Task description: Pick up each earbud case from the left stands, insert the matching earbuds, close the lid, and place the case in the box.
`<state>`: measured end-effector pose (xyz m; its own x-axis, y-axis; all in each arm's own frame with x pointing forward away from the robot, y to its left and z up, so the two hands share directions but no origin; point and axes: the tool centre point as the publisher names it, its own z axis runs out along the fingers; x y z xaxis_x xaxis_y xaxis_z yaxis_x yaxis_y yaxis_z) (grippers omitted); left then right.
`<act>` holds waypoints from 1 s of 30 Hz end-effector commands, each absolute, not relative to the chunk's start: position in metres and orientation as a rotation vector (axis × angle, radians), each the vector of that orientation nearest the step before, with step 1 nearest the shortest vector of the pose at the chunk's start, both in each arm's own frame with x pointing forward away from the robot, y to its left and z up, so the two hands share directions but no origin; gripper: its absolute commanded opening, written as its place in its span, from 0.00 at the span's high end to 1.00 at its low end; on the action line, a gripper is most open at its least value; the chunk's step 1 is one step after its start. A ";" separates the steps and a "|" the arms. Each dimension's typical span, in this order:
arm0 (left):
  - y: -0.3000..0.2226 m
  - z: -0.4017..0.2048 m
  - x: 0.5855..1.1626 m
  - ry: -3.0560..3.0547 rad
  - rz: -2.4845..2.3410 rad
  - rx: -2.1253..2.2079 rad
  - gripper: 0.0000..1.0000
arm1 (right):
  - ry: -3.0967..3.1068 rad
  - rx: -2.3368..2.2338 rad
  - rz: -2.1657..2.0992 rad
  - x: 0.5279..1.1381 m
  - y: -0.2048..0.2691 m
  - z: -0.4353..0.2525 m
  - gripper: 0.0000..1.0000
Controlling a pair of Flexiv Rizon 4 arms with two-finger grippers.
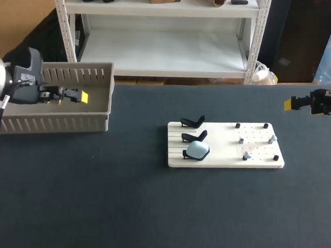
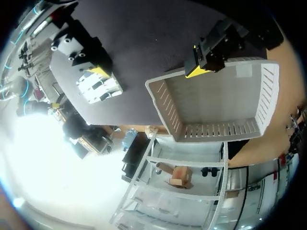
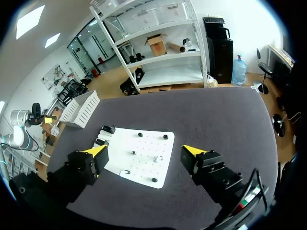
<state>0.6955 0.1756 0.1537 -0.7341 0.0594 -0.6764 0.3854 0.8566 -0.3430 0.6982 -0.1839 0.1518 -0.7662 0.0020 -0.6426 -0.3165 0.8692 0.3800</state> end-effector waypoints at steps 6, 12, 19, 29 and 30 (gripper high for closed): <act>0.142 0.176 0.709 2.219 -0.662 0.633 0.00 | 2.374 -0.230 0.634 0.699 -0.185 0.151 0.00; 0.115 0.191 0.717 2.076 -0.749 0.917 0.00 | 2.374 -0.230 0.634 0.699 -0.185 0.151 0.00; 0.086 0.192 0.720 1.929 -0.683 1.190 0.00 | 2.374 -0.230 0.634 0.699 -0.185 0.151 0.00; 0.053 0.171 0.707 1.723 -0.693 1.440 0.00 | 2.374 -0.230 0.634 0.699 -0.185 0.151 0.00; 0.050 0.168 0.706 1.708 -0.696 1.458 0.00 | 2.374 -0.230 0.634 0.699 -0.185 0.151 0.00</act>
